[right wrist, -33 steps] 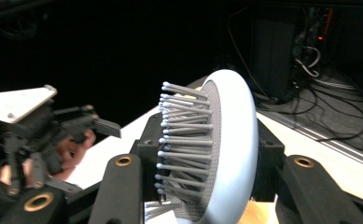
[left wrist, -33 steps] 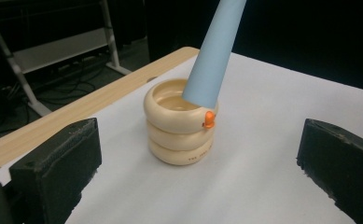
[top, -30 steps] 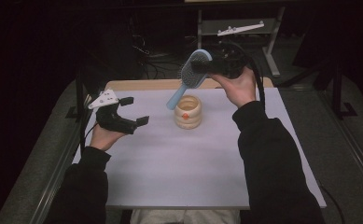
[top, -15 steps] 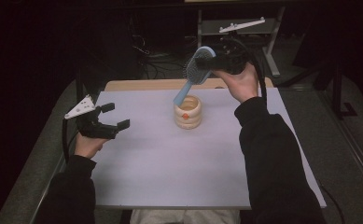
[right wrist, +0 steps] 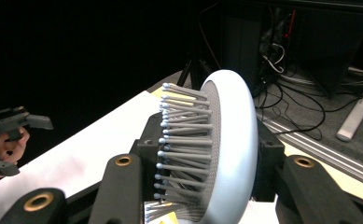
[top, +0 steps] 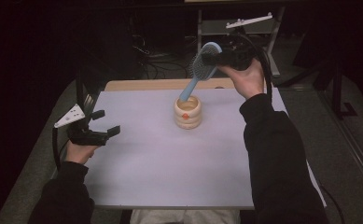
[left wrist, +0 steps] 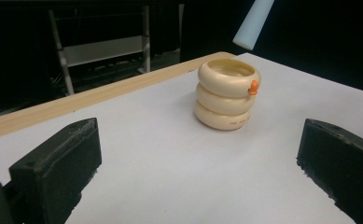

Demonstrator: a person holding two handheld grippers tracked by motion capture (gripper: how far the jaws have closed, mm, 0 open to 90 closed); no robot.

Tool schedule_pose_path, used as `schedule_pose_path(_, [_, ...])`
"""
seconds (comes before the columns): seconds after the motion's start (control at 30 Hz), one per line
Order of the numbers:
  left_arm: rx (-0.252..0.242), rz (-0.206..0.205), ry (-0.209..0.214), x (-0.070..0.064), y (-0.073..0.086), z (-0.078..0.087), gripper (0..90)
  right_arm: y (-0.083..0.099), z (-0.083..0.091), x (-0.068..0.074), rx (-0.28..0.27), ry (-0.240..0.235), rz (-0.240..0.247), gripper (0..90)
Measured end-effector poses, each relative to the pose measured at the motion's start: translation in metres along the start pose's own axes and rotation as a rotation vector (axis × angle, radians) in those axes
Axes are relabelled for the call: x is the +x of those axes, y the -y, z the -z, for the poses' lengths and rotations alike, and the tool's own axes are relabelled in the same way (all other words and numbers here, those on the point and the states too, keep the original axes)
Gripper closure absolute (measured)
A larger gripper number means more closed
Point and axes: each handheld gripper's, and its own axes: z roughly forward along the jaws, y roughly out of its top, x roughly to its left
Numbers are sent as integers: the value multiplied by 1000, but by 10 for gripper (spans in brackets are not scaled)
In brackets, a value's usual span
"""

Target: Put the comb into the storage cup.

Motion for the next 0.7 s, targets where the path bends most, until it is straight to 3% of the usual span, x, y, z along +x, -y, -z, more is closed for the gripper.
schedule_pose_path(0.23, [15,17,1,6,13,10,0,0,0,-9,7,24,-8,562])
schedule_pose_path(0.43, [-30,52,-5,8,26,17,0,2,-10,-11,33,40,2,561])
schedule_pose_path(0.7, [-43,49,-35,7,38,25,0,6,-22,-12,54,42,7,560])
